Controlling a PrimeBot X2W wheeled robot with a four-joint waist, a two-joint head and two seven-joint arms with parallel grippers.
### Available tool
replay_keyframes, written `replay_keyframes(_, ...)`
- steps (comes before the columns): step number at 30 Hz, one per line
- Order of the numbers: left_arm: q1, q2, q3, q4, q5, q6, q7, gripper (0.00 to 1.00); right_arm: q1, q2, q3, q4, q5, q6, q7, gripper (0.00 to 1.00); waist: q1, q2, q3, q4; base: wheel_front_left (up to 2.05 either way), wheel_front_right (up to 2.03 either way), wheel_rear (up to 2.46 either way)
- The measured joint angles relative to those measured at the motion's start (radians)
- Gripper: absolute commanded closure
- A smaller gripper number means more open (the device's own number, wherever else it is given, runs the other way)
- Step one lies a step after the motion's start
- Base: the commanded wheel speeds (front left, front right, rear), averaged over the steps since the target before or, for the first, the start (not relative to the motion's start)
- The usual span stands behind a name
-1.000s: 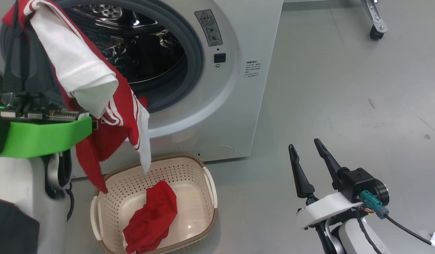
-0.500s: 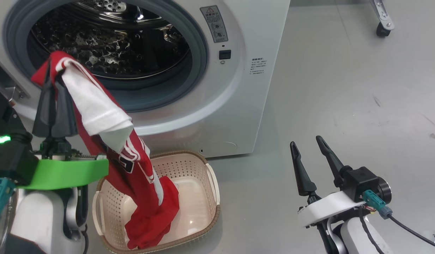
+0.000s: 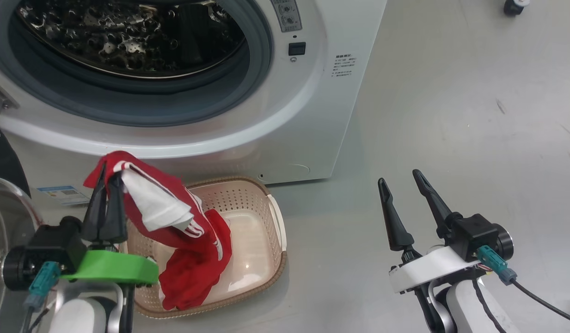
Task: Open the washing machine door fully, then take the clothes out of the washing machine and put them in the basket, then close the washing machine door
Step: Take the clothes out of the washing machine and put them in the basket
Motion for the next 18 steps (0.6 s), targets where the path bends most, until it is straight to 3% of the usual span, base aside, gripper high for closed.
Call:
replay_keyframes(11, 0.018, -0.002, -0.025, 0.162, -0.026, -0.003, 0.044, 1.0, -0.05, 0.0, 0.019, -0.044, 0.0, -0.003, 0.0, 0.0, 0.0, 0.0, 0.108, -0.013, 0.0, 0.0, 0.0)
replay_keyframes(18, -0.063, 0.031, -0.045, 0.315, -0.026, -0.042, 0.114, 1.0, -0.105, 0.0, 0.036, -0.085, 0.002, -0.011, 0.0, 0.0, 0.0, 0.0, 0.209, -0.032, 0.0, 0.0, 0.0)
